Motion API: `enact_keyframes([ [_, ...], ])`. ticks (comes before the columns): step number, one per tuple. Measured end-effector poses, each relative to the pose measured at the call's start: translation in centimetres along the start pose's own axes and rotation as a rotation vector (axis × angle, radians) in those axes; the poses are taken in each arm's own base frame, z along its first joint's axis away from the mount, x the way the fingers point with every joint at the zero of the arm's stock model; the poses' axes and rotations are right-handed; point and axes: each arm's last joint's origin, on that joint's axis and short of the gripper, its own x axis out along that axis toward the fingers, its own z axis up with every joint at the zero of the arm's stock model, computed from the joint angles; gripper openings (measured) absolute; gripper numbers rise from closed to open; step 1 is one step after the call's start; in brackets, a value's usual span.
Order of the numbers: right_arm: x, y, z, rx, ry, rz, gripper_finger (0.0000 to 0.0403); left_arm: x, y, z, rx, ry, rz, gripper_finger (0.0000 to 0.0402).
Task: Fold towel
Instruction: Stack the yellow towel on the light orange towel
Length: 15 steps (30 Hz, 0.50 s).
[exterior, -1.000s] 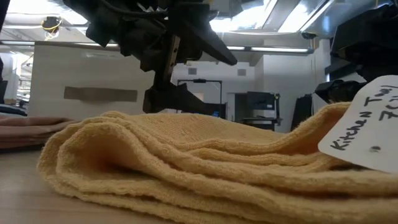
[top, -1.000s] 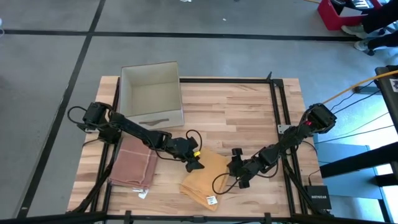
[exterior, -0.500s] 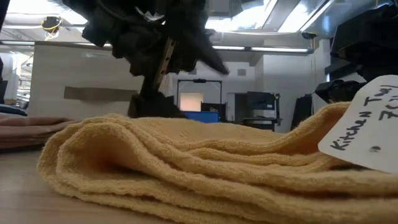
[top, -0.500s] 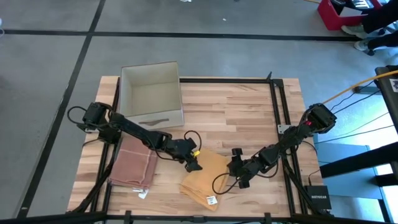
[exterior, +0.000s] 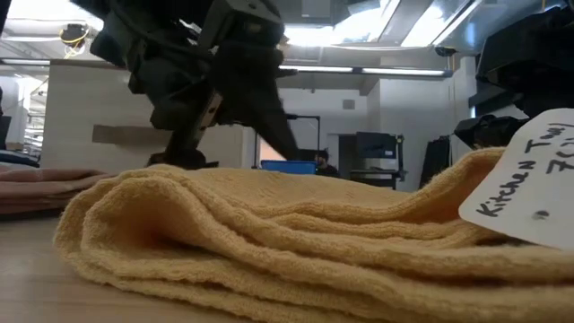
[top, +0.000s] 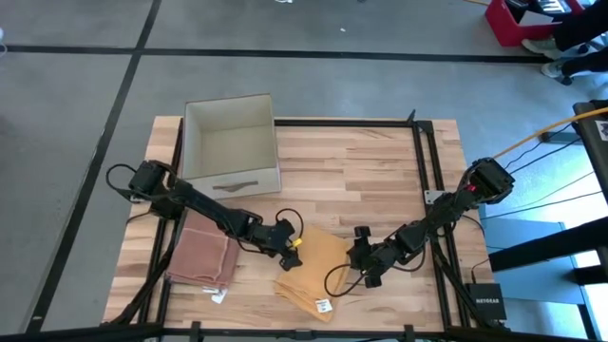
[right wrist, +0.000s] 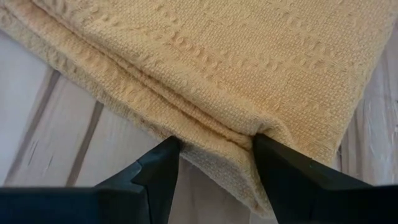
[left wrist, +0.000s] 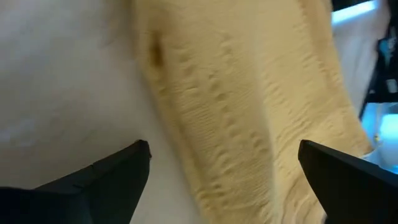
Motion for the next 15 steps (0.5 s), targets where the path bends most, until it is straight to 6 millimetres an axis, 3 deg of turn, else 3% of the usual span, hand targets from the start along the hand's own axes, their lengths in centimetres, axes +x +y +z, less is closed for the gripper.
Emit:
enact_keyframes([
  [11,0.0,0.0,0.0,0.002,0.001,0.007,0.0209,3.3,0.1,-0.3,-0.017,-0.037,-0.149,0.0397],
  [15,0.0,0.0,0.0,0.002,0.001,0.007,0.0209,3.9,0.3,-0.4,-0.036,-0.027,-0.169,0.0377],
])
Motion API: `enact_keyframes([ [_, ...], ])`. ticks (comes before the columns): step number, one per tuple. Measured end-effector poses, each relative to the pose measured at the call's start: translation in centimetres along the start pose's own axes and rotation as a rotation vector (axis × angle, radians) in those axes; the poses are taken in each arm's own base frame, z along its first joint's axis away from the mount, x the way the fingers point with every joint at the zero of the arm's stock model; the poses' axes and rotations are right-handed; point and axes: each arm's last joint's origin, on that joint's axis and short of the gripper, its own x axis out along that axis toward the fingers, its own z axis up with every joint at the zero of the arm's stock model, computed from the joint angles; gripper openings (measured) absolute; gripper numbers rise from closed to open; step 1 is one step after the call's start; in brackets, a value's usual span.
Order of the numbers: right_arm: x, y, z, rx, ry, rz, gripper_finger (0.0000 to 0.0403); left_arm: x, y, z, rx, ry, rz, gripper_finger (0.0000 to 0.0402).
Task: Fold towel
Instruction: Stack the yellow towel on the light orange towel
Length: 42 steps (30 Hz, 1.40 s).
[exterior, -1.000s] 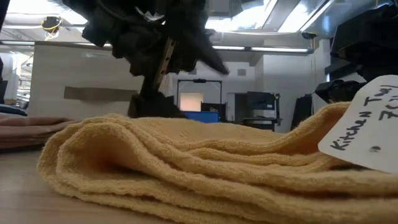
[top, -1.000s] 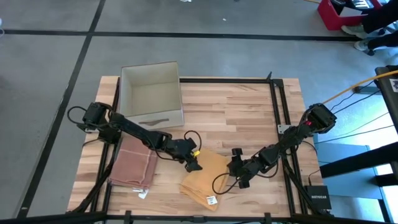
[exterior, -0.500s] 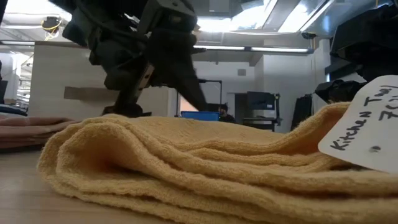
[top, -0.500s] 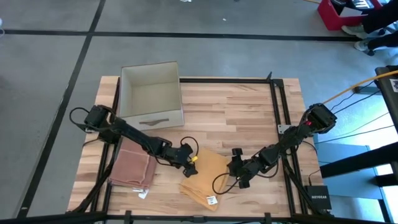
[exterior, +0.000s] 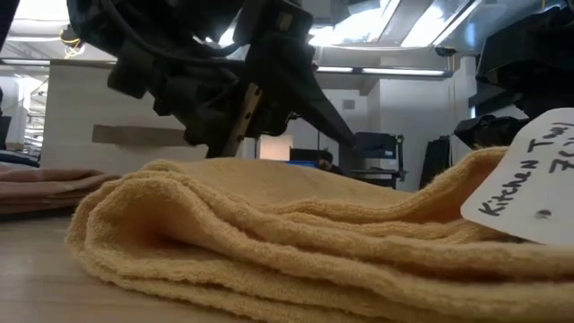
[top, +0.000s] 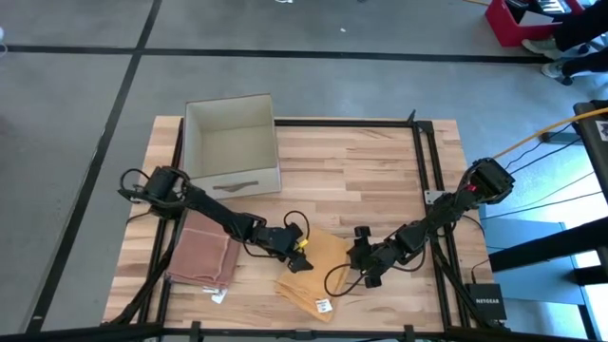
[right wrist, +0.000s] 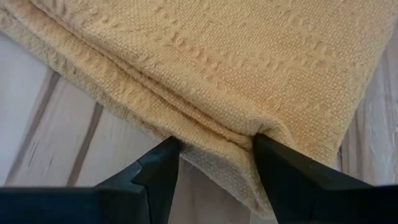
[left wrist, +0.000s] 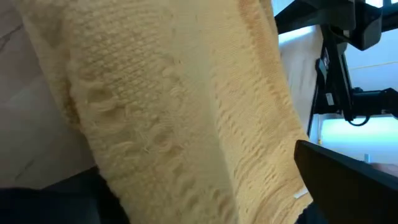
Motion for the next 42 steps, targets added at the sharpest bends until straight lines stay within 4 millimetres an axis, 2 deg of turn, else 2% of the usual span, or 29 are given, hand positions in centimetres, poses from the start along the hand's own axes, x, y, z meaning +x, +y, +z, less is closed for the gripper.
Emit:
enact_keyframes([
  [11,0.0,0.0,0.0,0.000,-0.004,-0.007,0.0209,0.6,0.1,-0.1,0.049,-0.021,-0.037,0.0263],
  [14,0.0,0.0,0.0,-0.001,-0.004,-0.008,0.0209,0.6,0.1,-0.1,0.073,-0.042,-0.025,0.0214],
  [17,-0.1,0.0,0.0,-0.001,0.001,-0.005,0.0209,0.6,0.1,-0.1,0.106,-0.065,-0.016,0.0148],
  [21,-1.2,-0.2,0.3,0.001,0.074,0.000,0.0209,0.4,-0.2,-0.1,0.140,-0.081,-0.017,0.0039],
  [22,-1.7,-0.2,0.5,0.005,0.099,-0.012,0.0209,0.3,-0.3,-0.2,0.140,-0.082,-0.018,0.0022],
  [25,-3.4,-0.2,1.2,0.037,0.160,-0.048,0.0209,-0.4,-0.8,-0.1,0.117,-0.092,-0.008,0.0017],
  [28,-5.2,0.1,1.7,0.070,0.202,-0.073,0.0209,-1.7,-1.2,-0.3,0.115,-0.084,0.061,0.0013],
  [32,-6.9,0.9,1.6,0.072,0.163,-0.090,0.0209,-5.2,-3.1,-0.4,0.090,-0.079,0.125,0.0008],
  [38,-7.3,1.6,1.4,0.034,0.119,-0.137,0.0209,-11.1,-5.3,-1.5,0.012,-0.069,0.191,0.0009],
  [42,-7.3,1.5,1.4,0.036,0.108,-0.148,0.0209,-14.6,-5.9,-2.6,-0.052,-0.044,0.230,0.0007],
])
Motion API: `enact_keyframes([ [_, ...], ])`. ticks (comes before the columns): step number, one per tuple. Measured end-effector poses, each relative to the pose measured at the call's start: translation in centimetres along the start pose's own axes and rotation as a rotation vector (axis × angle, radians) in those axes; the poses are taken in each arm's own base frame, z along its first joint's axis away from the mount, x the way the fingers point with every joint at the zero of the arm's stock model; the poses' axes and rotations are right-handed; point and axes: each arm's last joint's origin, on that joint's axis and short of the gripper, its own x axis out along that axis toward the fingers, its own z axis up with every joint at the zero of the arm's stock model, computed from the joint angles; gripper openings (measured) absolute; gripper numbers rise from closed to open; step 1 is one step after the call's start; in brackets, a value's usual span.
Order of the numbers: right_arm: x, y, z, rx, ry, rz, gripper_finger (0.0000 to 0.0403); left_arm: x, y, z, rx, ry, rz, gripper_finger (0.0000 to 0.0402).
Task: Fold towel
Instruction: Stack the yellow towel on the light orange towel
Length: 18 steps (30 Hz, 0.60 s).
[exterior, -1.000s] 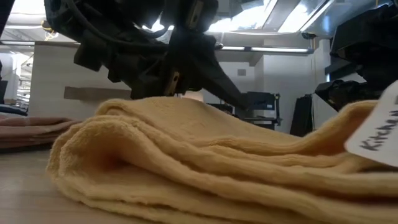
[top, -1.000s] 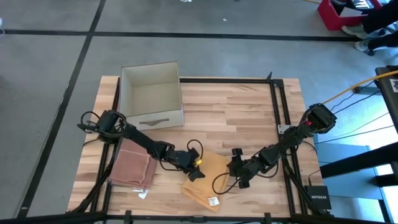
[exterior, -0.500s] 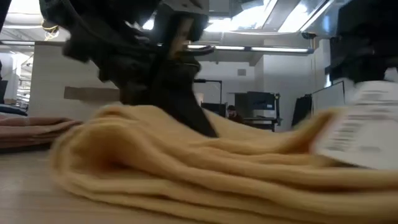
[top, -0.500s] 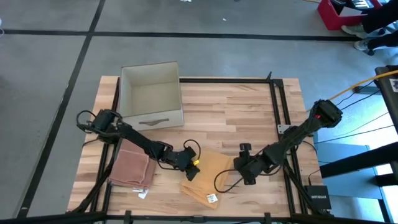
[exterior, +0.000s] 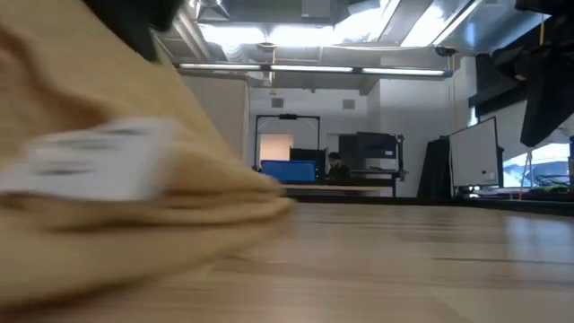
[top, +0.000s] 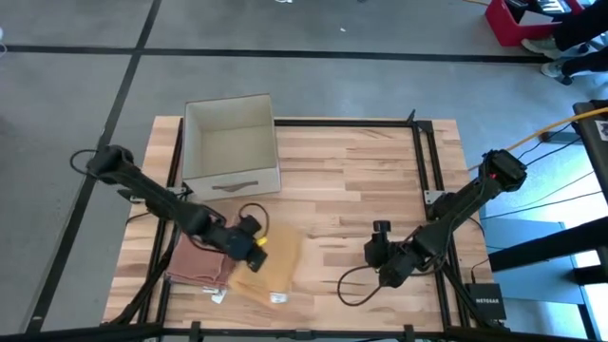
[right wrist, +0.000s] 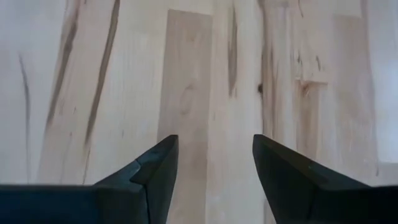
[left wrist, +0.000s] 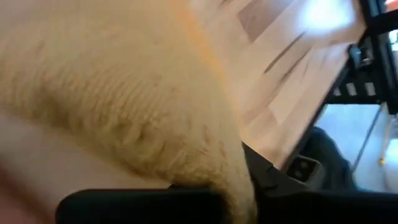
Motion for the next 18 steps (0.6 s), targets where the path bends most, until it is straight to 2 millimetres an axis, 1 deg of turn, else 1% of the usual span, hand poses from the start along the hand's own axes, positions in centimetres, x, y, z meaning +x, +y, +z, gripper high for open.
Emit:
enact_keyframes([
  [3,0.0,0.0,0.0,0.001,-0.005,-0.003,0.0209,-2.4,0.3,-0.5,-0.040,0.014,0.013,0.0009],
  [8,0.0,0.0,0.0,0.001,-0.008,-0.008,0.0209,-5.1,1.5,-1.5,-0.102,0.023,0.094,0.0010],
  [14,0.0,0.0,0.0,0.001,-0.008,-0.008,0.0209,-7.0,2.2,-2.5,-0.137,0.001,0.125,0.0010],
  [18,0.0,0.0,0.1,0.001,-0.014,-0.016,0.0209,-8.1,3.0,-3.1,-0.158,0.007,0.183,0.0011],
])
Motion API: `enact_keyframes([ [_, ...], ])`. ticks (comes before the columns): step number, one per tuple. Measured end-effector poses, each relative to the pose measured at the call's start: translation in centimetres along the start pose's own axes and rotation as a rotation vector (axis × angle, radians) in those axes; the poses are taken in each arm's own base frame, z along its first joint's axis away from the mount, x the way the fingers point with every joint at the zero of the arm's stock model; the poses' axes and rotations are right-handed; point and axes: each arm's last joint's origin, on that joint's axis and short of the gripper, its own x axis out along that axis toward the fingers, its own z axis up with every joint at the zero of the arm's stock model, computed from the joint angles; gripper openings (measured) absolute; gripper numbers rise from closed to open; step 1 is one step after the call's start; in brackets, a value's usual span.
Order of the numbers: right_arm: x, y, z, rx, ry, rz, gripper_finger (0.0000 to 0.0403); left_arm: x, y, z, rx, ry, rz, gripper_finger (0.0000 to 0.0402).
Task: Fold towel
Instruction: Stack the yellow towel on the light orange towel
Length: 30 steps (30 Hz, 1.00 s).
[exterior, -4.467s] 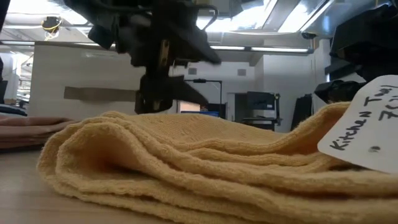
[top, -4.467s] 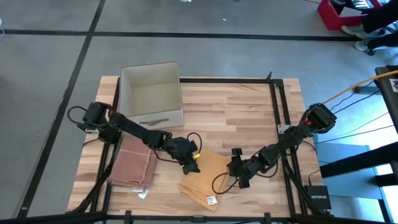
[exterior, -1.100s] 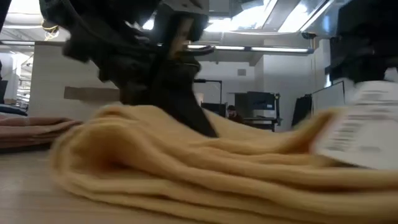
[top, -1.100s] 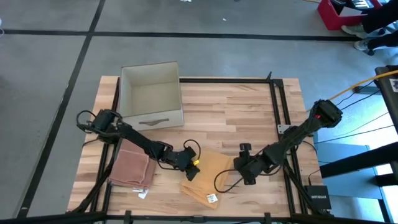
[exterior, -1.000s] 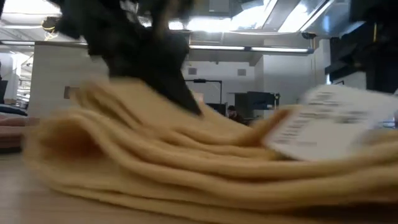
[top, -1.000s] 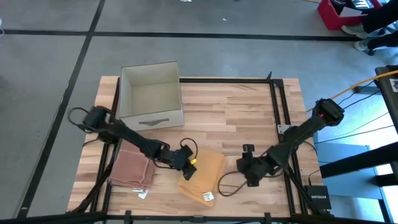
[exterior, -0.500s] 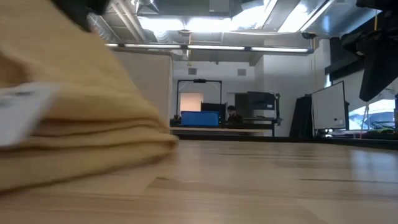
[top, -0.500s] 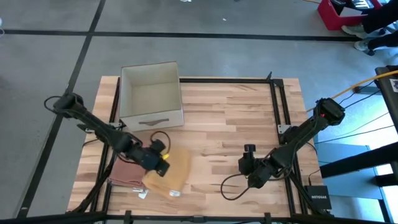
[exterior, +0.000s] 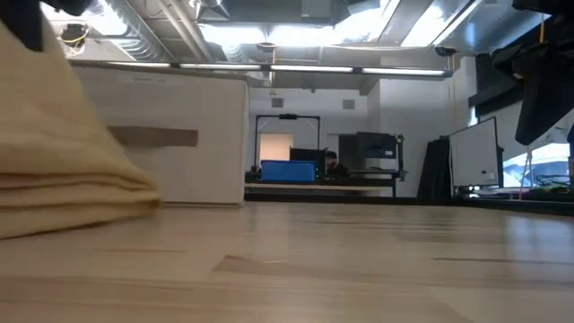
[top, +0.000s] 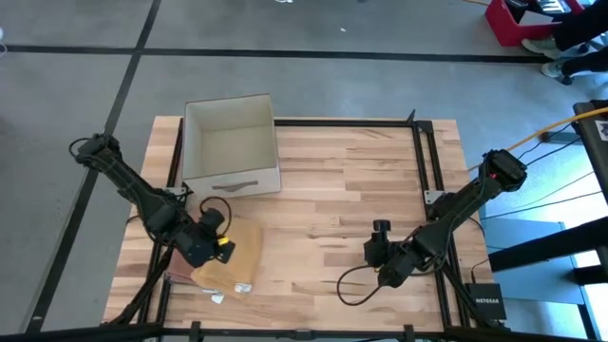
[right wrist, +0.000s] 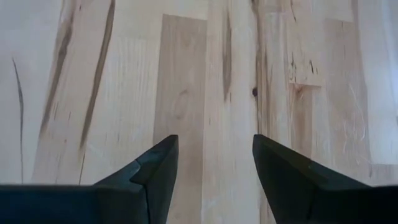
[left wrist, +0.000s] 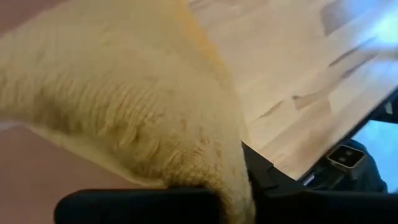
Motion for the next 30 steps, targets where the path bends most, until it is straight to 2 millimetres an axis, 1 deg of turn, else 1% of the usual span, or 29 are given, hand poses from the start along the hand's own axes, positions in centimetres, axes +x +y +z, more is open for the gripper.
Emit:
enact_keyframes([
  [3,0.0,0.0,0.0,0.000,-0.001,0.000,0.0209,-0.9,0.7,-0.3,-0.008,-0.002,0.017,0.0011],
  [9,0.0,0.1,0.2,0.006,-0.017,0.009,0.0209,-3.4,1.7,-0.2,-0.007,0.002,-0.066,0.0011],
  [13,0.0,0.1,0.2,0.009,-0.027,0.008,0.0209,-4.8,3.2,0.3,-0.034,-0.077,-0.059,0.0011],
  [17,0.0,0.1,0.2,0.011,-0.026,0.008,0.0209,-5.5,4.6,0.2,-0.056,-0.082,0.011,0.0011],
  [19,0.0,0.1,0.3,0.013,-0.028,0.010,0.0209,-5.8,4.9,0.0,-0.054,-0.040,0.023,0.0011],
  [22,0.0,0.2,0.4,0.019,-0.038,0.017,0.0209,-6.3,5.0,-0.5,-0.024,0.039,-0.004,0.0011],
  [24,0.0,0.2,0.4,0.019,-0.039,0.018,0.0209,-6.8,5.0,-0.7,-0.009,0.069,-0.044,0.0011],
  [26,0.0,0.2,0.4,0.019,-0.039,0.018,0.0209,-7.1,5.2,-0.7,-0.002,0.084,-0.046,0.0011],
  [30,0.0,0.2,0.4,0.021,-0.042,0.019,0.0209,-6.9,6.2,-0.5,-0.008,0.036,0.061,0.0011],
])
